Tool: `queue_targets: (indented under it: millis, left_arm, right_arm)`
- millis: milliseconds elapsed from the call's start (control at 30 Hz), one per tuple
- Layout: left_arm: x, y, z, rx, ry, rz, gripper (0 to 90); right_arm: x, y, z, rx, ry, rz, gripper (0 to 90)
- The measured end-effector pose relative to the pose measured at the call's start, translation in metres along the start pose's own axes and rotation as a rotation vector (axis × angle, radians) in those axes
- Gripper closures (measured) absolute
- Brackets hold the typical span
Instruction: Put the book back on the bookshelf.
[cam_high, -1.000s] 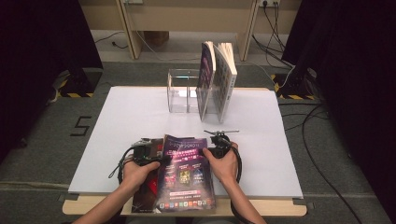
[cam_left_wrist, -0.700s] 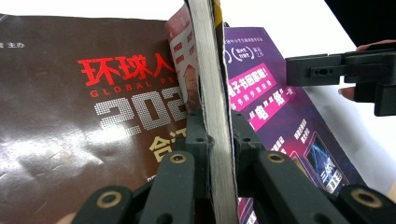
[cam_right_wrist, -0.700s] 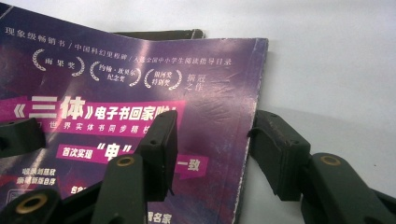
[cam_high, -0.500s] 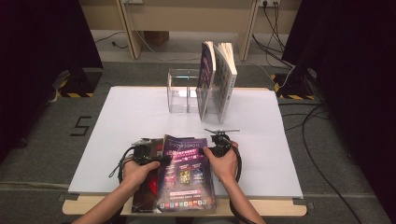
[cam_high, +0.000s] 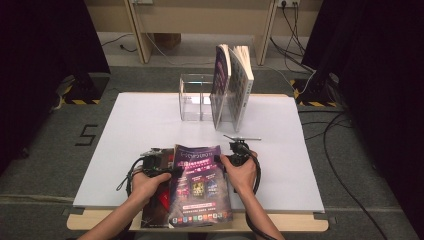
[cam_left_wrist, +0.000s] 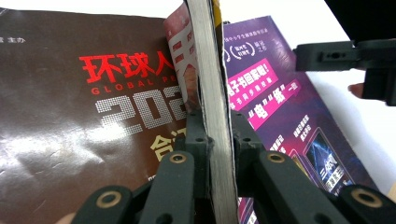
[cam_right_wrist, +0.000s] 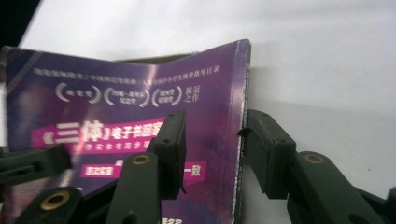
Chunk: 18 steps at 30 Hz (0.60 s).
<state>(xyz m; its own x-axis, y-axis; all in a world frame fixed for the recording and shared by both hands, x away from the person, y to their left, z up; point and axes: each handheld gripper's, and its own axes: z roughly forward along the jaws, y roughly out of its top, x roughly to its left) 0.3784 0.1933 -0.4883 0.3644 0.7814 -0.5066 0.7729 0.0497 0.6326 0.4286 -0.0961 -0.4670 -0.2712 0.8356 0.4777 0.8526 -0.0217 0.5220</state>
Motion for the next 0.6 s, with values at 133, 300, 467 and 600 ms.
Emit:
queue_targets:
  millis: [133, 300, 467, 600]
  left_arm:
    - [0.0, 0.0, 0.0, 0.0, 0.001, -0.002, 80.3]
    - [0.001, -0.001, 0.001, -0.002, 0.004, -0.002, 79.9]
    - [0.001, -0.001, 0.001, 0.0, 0.0, 0.009, 79.7]
    - [0.002, -0.001, 0.0, 0.004, 0.002, 0.014, 79.6]
  right_arm:
    - [0.004, 0.004, -0.008, -0.026, 0.055, 0.002, 61.3]
    - [0.012, 0.01, -0.003, 0.021, 0.136, 0.003, 62.4]
    - [0.017, 0.022, 0.007, 0.074, 0.114, -0.039, 62.9]
    - [0.017, 0.037, 0.014, 0.116, 0.105, -0.063, 65.1]
